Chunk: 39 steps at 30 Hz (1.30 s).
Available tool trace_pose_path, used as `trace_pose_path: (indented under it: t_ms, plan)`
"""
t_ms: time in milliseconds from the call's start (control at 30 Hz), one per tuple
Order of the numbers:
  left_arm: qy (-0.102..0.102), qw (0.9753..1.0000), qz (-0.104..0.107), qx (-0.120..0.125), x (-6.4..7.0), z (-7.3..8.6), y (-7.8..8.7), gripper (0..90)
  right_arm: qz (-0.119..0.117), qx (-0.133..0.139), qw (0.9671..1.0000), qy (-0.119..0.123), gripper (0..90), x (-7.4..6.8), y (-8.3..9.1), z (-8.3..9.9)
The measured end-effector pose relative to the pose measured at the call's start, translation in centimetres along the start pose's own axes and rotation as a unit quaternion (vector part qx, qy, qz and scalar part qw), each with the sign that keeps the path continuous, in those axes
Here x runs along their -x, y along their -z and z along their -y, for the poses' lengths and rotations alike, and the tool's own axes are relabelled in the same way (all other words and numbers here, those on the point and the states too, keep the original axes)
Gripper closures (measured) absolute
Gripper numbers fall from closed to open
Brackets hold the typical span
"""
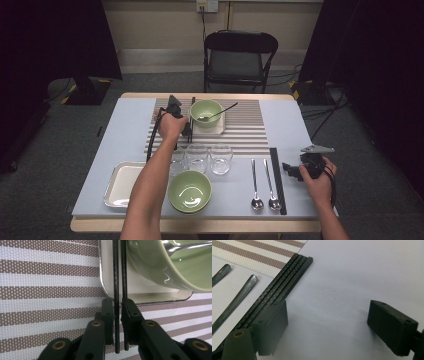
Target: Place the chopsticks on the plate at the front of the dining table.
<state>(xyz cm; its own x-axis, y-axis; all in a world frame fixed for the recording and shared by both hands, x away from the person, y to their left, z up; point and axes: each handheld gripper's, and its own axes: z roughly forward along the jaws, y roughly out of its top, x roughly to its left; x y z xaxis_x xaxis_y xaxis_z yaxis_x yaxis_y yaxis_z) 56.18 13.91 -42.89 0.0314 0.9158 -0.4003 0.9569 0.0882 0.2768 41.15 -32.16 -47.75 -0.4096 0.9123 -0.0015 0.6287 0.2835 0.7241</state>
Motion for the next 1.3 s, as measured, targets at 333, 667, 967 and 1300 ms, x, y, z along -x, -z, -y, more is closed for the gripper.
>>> trace_pose_path:
  t_ms: [333,667,967,1300]
  plan:
    - [-0.011,0.9999,-0.008,0.001,0.8,0.1,0.2,74.7,0.000,0.000,1.0000,0.001,15.4,0.0,0.0,0.0]
    - [-0.012,0.9998,-0.014,-0.011,0.9,0.2,-0.2,76.8,0.000,0.000,1.0000,0.000,15.4,0.0,0.0,0.0]
    - [-0.010,0.9998,-0.014,-0.011,0.6,0.2,0.0,79.8,0.000,0.000,1.0000,0.000,15.4,0.0,0.0,0.0]
    - [-0.013,0.9997,-0.015,-0.011,0.6,0.2,-0.1,81.4,0.000,0.000,1.0000,0.000,15.4,0.0,0.0,0.0]
